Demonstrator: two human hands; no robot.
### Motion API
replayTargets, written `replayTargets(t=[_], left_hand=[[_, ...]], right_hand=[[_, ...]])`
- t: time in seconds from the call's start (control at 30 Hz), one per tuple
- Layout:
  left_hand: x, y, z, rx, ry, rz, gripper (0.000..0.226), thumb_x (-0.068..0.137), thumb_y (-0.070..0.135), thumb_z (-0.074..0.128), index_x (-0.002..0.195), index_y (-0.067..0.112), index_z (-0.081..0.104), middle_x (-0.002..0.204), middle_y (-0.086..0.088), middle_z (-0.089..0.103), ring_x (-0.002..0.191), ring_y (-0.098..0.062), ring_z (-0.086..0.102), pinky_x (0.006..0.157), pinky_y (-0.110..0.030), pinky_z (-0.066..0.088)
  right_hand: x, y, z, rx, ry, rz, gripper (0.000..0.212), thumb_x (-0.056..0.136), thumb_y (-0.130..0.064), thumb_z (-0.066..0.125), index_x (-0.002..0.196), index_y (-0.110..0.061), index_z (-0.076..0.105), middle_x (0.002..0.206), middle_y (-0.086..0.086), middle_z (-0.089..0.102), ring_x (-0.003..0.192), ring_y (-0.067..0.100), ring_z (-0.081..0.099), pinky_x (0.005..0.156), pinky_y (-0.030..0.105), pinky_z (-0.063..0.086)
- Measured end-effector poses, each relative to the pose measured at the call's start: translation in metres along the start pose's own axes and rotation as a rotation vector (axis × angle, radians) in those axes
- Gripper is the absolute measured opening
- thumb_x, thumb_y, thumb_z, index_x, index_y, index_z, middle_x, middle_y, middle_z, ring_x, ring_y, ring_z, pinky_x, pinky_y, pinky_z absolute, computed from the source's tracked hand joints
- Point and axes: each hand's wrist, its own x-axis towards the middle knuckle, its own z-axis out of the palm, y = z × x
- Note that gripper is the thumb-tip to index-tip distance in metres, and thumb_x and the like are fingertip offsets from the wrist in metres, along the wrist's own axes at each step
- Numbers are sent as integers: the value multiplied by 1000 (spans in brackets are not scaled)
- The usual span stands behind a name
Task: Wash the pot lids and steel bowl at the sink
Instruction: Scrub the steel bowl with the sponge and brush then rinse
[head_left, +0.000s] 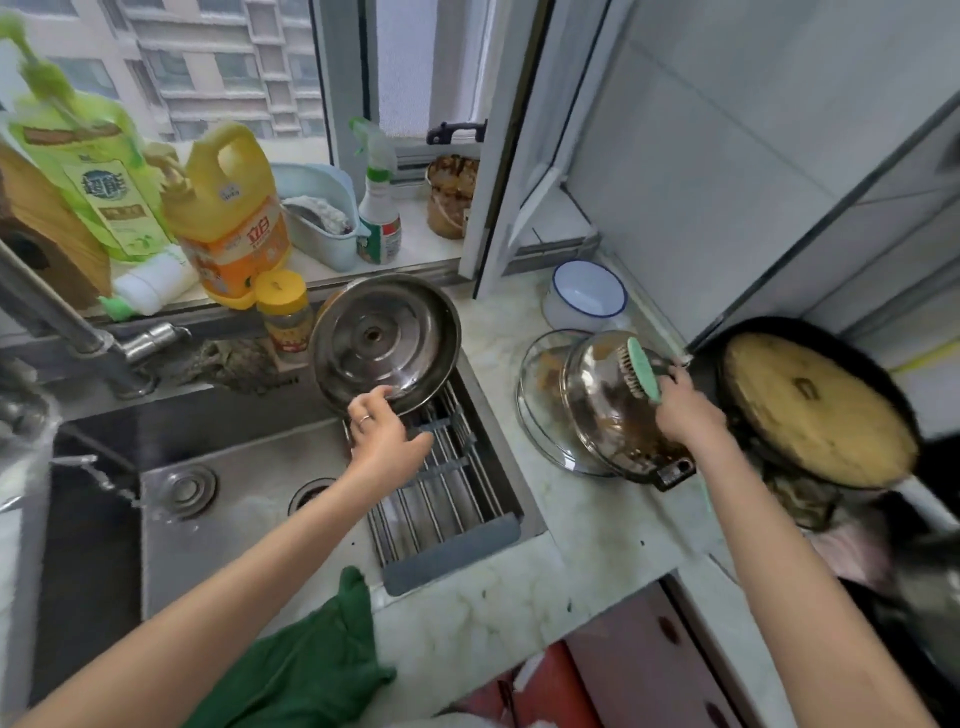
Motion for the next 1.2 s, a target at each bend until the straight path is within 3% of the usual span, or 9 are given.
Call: replayTargets(t=[0.17,0.3,0.43,0.63,0.8,0.93,1.0,1.07,1.2], left_hand=[[-14,11,5,-18,-40,48,68,91,17,60,145,12,18,142,-8,8,137,-26,18,112,-31,21],[-23,9,2,-12,-40,40,64,92,17,61,143,14,22,143,-8,10,135,-26,22,112,-33,23],[-27,2,-2,-7,-39,12,62,93,17,60,142,12,23,142,-10,12,134,-27,24,110,-31,25],[-28,3,-6,-51,-49,-3,51,96,21,55,139,10,31,141,-13,23,128,-25,33,104,-29,27],[-32,3,-23,-233,-54,44,39,104,30,36,134,8,46,129,-5,44,122,-18,41,96,-27,30],[-39,-14,-53,-467,28,3,44,105,35,25,125,9,54,125,-5,56,117,-17,47,100,-30,33],[-46,-29,-72,-572,64,-47,48,105,39,21,114,11,60,115,-4,63,111,-19,53,99,-32,37],[-57,-55,-91,-647,156,-85,53,102,50,22,117,15,59,119,-4,64,114,-22,57,105,-39,39],[-76,-108,-132,-791,419,-198,53,102,52,23,117,19,62,116,-1,66,109,-17,61,101,-38,45]], right_hand=[[13,8,5,-41,54,-60,48,92,1,39,138,-10,37,146,9,28,117,36,48,90,44,44],[18,12,-6,-194,132,-102,33,94,0,39,125,-6,49,130,14,46,109,35,56,83,39,46],[23,10,-22,-331,127,-209,35,91,1,46,124,-10,50,122,12,53,109,33,58,83,40,49],[4,-29,-64,-143,269,-355,33,93,-1,36,121,-9,50,120,15,56,104,36,58,80,40,47],[-52,-94,-97,-81,259,-489,18,87,-1,39,96,-14,47,106,13,60,90,33,58,65,35,41],[-105,-155,-117,-85,229,-622,10,86,-8,47,93,-14,49,100,14,63,79,29,53,60,31,34],[-126,-185,-119,3,175,-692,24,85,-9,49,106,-12,60,101,13,64,82,28,55,58,30,33],[-146,-221,-113,116,61,-763,30,85,-8,49,111,-11,65,96,10,65,77,23,54,54,29,36],[-166,-291,-76,260,-164,-849,19,88,-10,49,93,-8,67,80,7,63,67,20,56,58,30,46]])
